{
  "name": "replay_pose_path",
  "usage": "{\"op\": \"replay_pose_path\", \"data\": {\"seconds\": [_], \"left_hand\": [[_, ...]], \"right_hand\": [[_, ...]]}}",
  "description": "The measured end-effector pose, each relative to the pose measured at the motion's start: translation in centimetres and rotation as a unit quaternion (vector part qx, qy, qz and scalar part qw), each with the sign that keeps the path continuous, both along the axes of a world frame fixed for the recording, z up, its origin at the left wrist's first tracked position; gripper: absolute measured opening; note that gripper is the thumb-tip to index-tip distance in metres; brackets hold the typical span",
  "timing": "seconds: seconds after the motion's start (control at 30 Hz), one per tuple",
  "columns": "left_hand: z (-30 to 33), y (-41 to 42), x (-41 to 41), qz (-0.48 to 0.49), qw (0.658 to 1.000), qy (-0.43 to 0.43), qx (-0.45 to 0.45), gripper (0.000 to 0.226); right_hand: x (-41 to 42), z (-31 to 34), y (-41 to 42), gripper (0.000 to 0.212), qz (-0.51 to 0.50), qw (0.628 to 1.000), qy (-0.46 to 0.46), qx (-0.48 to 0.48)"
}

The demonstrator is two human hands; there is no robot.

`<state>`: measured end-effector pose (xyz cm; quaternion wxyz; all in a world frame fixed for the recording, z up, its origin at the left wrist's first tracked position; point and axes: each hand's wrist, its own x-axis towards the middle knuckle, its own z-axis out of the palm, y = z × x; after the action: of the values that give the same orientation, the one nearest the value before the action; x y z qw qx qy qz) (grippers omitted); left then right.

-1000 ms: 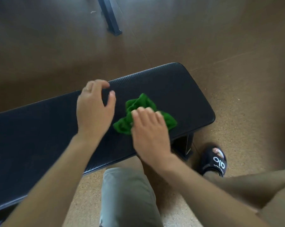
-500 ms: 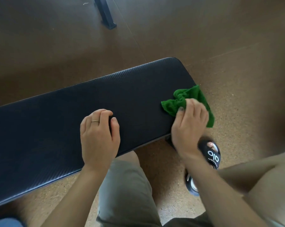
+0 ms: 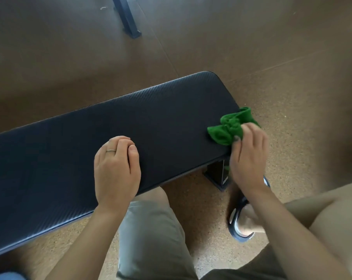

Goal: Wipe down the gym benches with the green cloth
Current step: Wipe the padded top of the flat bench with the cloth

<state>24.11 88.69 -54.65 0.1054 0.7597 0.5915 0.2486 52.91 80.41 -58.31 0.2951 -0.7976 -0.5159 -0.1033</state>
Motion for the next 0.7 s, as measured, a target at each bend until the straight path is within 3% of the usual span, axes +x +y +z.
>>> {"op": "replay_pose_path", "data": {"seconds": [0.17,0.3,0.4,0.5,0.7], "left_hand": [[0.0,0.1,0.0,-0.002,1.000,0.001,0.003,0.035],[-0.1,0.3,0.1,-0.002,1.000,0.000,0.008,0.035],[-0.2,0.2,0.1,-0.006,1.000,-0.003,0.007,0.034],[-0.2,0.1,0.0,-0.004,1.000,-0.001,0.007,0.034],[-0.2,0.2,0.2,0.002,1.000,0.001,0.013,0.039]], "right_hand": [[0.2,1.8,4.1,0.036,-0.104,0.975,0.197,0.010],[2.9,4.7,7.3,0.043,-0.106,0.946,0.265,-0.151],[2.1,4.9,8.1,0.045,-0.110,0.957,0.199,-0.178],[0.3,2.8,5.3,0.045,-0.100,0.981,0.096,-0.132],[-5.8,1.0,0.4,0.039,-0.102,0.992,0.013,-0.070]]}}
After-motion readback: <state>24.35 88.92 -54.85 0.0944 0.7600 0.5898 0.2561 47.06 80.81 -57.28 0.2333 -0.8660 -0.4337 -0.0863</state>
